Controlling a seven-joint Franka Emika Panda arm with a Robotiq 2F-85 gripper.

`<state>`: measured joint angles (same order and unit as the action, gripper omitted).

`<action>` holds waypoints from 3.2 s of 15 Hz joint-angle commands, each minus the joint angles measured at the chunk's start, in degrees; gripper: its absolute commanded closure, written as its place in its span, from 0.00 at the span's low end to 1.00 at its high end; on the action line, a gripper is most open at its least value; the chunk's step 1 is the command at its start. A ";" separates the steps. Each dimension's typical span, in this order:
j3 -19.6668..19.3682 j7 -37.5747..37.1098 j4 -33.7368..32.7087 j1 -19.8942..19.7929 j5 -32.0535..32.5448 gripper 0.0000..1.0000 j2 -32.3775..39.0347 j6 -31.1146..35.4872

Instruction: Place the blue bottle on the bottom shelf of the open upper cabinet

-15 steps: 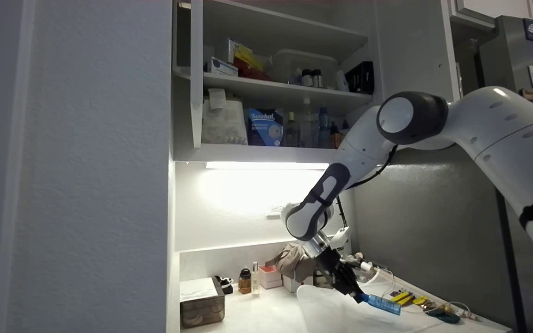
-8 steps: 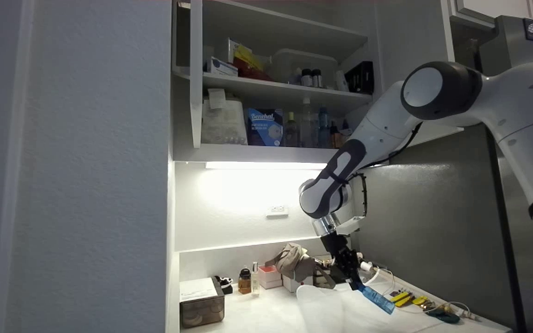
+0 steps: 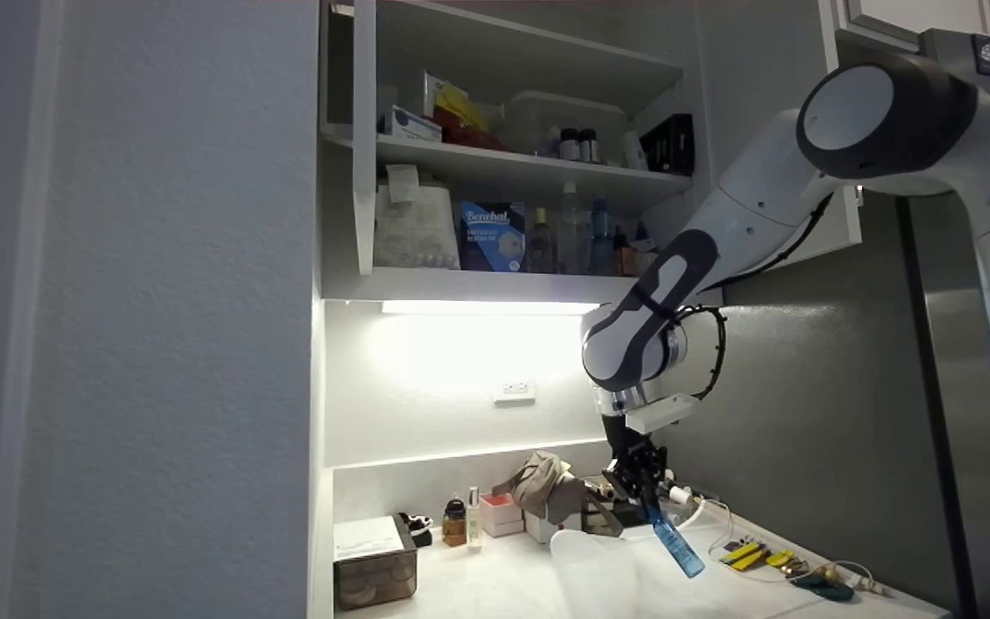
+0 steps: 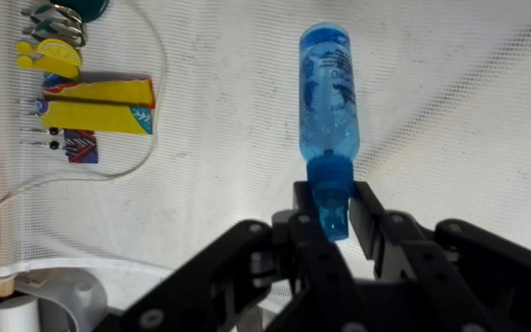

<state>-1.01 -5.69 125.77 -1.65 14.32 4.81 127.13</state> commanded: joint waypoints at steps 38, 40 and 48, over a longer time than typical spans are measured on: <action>20.89 -106.15 33.42 -21.03 53.54 0.94 -31.38 24.12; 22.11 -110.47 33.52 -20.95 56.37 0.94 -30.50 22.79; 24.02 -117.58 33.89 -20.84 60.01 0.94 -25.04 19.54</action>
<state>22.48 -120.89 159.65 -21.87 73.05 -21.91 147.73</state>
